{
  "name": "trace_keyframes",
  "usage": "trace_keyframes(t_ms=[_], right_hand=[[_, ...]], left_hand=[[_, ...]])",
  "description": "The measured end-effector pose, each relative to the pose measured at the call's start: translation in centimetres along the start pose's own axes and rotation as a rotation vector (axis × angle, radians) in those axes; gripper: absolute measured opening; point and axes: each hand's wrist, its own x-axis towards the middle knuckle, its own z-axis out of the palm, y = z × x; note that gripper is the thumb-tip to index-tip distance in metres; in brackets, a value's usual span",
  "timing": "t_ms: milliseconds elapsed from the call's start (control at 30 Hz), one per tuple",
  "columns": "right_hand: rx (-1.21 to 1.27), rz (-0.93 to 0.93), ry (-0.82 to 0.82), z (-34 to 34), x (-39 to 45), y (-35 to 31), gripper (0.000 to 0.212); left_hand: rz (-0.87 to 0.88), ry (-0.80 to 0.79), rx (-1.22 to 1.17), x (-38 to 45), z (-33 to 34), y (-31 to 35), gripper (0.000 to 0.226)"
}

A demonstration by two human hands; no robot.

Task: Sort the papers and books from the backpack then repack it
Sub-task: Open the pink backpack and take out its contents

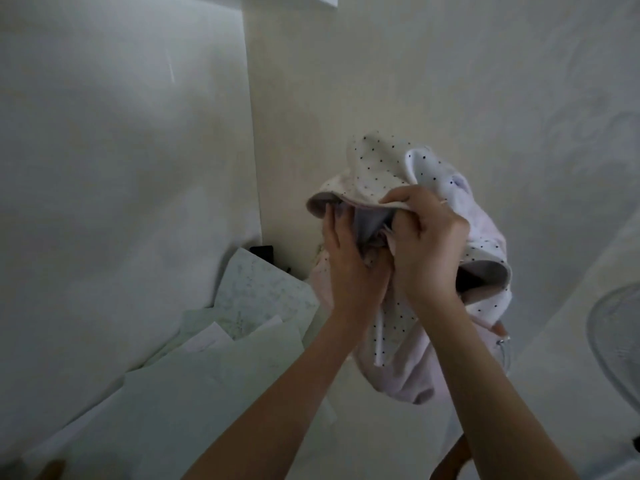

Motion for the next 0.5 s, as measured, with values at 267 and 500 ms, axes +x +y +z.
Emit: trace_keyframes(t_ms=[267, 500], right_hand=[[0.598, 0.36, 0.164, 4.6, -2.0, -7.6, 0.04], [0.732, 1.025, 0.25, 12.6, -10.0, -6.2, 0.021]], left_hand=[[0.121, 0.171, 0.11, 4.2, -9.8, 1.8, 0.029], [0.264, -0.242, 0.688, 3.4, -17.2, -5.3, 0.026]])
